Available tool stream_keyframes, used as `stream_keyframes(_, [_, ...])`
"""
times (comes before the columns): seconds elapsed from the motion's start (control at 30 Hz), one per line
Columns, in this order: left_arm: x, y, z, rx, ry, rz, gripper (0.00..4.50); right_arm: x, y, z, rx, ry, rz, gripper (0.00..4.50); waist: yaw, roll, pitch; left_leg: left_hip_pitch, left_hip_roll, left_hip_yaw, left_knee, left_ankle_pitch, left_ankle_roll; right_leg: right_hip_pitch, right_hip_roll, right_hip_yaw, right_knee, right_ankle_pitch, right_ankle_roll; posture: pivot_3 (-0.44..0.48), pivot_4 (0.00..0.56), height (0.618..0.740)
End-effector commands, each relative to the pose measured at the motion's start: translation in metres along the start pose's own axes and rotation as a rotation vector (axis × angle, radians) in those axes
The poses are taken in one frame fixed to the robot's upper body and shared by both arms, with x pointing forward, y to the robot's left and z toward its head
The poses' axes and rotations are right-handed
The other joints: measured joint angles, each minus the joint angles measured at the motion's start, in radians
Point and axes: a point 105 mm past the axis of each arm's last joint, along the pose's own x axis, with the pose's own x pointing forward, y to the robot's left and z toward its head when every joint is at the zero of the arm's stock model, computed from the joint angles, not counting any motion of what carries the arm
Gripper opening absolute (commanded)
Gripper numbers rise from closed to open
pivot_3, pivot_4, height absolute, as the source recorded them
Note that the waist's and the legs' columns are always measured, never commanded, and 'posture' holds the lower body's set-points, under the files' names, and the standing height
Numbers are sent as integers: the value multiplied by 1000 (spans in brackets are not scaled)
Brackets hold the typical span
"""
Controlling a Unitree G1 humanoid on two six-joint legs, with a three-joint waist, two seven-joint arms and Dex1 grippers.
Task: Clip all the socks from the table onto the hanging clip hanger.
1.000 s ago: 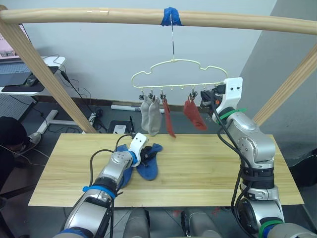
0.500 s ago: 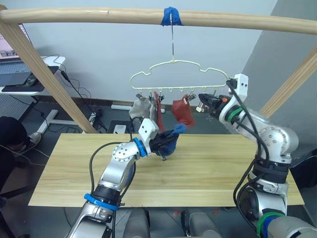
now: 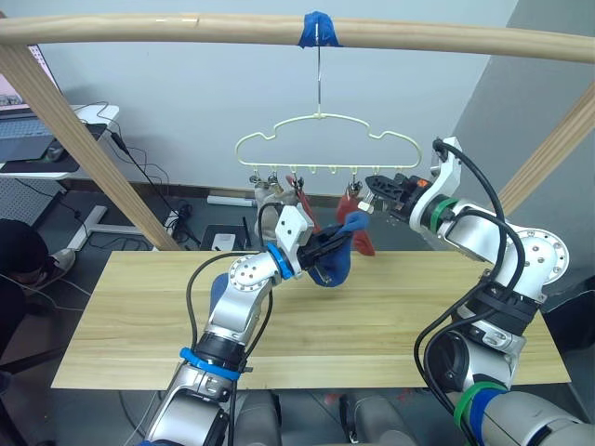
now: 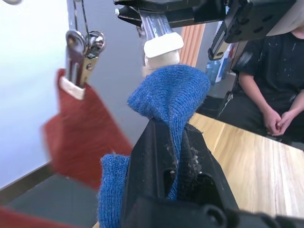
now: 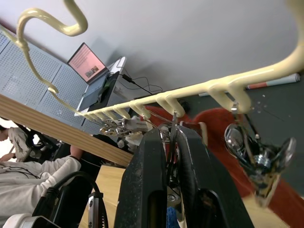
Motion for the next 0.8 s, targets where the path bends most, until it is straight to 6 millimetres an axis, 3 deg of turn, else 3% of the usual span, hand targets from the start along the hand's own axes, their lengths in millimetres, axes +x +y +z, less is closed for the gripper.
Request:
stream_keyframes(0.03, [6, 0, 14, 50, -50, -14, 15, -4, 15, 10, -36, -40, 46, 67, 0, 0, 0, 0, 0, 0, -1, 0, 0, 0, 0, 0, -1, 0, 0, -45, 173, 740])
stream_keyframes(0.63, [11, 5, 27, 69, -108, 0, 15, -1, 20, 1, -30, -13, 61, 67, 4, 0, 0, -1, 1, 1, -10, 0, 0, 0, 0, 0, -12, 0, 0, -29, 171, 740])
stream_keyframes(0.8, [12, 2, 30, 71, -119, -10, 0, -2, 19, 2, -40, -16, 61, 1807, 4, 0, 0, -1, 1, 1, -10, 0, 0, 0, 0, 0, -12, 0, 0, -30, 163, 740])
